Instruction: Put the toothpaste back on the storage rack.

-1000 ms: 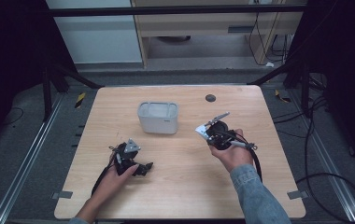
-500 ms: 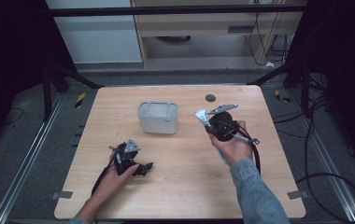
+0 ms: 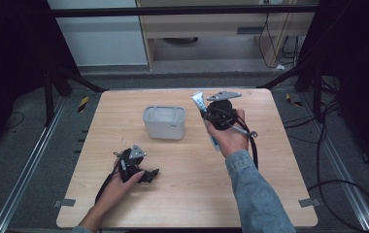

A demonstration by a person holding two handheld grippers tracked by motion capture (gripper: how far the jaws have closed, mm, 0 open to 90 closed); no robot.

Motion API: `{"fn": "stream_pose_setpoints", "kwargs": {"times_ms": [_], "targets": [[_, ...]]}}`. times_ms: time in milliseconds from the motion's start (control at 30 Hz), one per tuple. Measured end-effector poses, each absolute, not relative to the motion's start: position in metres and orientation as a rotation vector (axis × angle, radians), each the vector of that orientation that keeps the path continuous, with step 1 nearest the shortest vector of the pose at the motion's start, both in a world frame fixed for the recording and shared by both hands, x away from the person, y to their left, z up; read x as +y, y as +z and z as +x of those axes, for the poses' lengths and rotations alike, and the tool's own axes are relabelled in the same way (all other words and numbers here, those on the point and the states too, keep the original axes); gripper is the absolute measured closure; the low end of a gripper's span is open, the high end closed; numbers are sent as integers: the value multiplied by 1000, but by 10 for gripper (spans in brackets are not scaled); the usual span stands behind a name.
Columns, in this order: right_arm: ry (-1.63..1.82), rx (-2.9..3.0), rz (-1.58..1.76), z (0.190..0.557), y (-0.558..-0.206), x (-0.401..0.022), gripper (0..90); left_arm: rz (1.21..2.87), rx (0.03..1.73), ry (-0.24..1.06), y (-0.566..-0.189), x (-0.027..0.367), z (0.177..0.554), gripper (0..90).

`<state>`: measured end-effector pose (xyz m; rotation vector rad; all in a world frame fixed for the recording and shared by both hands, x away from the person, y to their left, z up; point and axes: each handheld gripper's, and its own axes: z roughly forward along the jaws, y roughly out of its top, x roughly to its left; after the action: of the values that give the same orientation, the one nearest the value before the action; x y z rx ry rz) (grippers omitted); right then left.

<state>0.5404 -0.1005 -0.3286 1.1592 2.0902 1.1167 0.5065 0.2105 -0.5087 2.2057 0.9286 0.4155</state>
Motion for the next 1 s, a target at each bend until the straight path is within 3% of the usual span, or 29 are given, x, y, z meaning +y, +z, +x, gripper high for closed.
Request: {"fn": "stream_pose_setpoints", "kwargs": {"times_ms": [533,1000], "targets": [[1269,1995,1081,580,-282,-45,797,2207,929,415,-509,210,507,0],[1315,1856,1082,612,-280,-14,797,2209,928,415,-508,211,507,0]]}}
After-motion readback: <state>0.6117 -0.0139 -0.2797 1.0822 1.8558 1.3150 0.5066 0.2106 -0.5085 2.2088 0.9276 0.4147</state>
